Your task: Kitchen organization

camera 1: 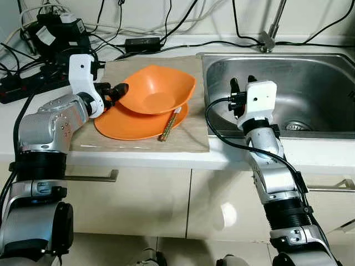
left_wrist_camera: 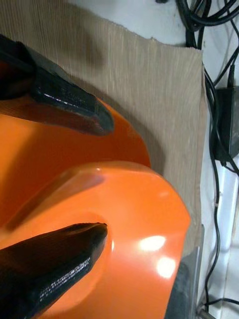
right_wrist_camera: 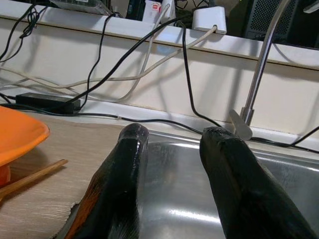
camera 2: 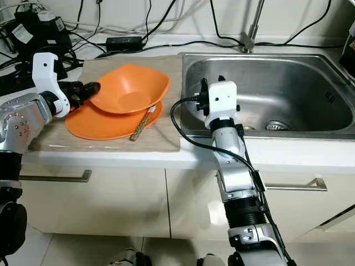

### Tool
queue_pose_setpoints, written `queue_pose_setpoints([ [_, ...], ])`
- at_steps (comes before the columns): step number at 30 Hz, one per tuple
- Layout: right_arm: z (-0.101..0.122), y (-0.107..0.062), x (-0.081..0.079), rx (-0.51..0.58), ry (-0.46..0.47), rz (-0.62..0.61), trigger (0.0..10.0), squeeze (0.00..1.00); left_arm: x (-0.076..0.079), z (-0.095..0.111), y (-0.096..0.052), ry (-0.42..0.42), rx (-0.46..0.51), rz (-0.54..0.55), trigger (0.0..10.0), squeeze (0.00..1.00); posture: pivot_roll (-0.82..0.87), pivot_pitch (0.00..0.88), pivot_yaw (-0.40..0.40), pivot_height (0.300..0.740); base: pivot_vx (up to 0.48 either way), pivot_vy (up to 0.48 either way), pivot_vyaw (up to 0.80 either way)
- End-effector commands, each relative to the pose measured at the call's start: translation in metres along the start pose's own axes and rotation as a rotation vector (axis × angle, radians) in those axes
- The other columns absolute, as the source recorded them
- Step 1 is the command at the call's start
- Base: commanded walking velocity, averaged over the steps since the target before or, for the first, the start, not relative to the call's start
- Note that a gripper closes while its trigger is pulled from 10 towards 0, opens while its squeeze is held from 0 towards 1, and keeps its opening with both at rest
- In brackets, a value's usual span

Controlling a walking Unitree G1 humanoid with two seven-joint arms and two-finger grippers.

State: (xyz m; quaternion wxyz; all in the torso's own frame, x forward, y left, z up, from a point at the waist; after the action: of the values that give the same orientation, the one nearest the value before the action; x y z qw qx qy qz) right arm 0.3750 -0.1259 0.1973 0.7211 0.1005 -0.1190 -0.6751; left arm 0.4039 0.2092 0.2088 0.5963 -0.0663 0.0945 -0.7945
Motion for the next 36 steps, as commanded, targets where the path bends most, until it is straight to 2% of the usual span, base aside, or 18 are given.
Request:
queue_pose_setpoints([
  [1,0.007,0.002,0.001,0.026,0.002,0.001,10.0,0.0,-0.006,0.007,-0.002,0.028,0.012,0.014,10.0,0.0,-0.09,0.0,0.062,0.707,0.0,0.0,0.0],
  [12,0.006,0.002,0.001,0.023,0.001,0.005,10.0,0.0,-0.008,0.0,-0.001,0.026,-0.009,0.017,10.0,0.0,-0.09,0.0,0.058,0.707,0.0,0.0,0.0],
  [20,0.006,0.002,0.002,0.02,0.001,0.001,10.0,0.0,0.002,-0.001,0.003,-0.049,-0.012,-0.034,10.0,0.0,-0.1,0.0,0.06,0.707,0.0,0.0,0.0],
  [25,0.007,0.001,0.002,0.02,0.001,0.0,10.0,0.0,0.003,0.0,0.003,-0.068,-0.011,-0.045,10.0,0.0,-0.1,0.0,0.06,0.707,0.0,0.0,0.0],
  [35,0.005,0.001,0.001,0.015,0.003,0.003,10.0,0.0,0.006,-0.004,0.002,-0.044,-0.028,-0.052,10.0,0.0,-0.09,0.0,0.059,0.707,0.0,0.0,0.0],
  [36,0.005,0.001,0.001,0.015,0.003,0.003,10.0,0.0,0.005,-0.005,0.002,-0.033,-0.03,-0.047,6.3,0.0,-0.09,0.0,0.059,0.707,0.0,0.0,0.0],
])
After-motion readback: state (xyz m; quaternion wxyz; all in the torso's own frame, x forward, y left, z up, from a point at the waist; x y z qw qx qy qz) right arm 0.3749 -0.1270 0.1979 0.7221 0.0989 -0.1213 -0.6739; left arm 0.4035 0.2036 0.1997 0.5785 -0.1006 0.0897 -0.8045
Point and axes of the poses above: a point about 5 cm out from each wrist's last joint towards the gripper, its own y axis pointing out of the wrist towards the gripper, its own z axis along the axis of the wrist's last joint, x = y × z, the point moved 4 cm from there along y, pointing out of the wrist towards the gripper, and after that the axes turned 9 degrees about y, right-handed, at the moved point
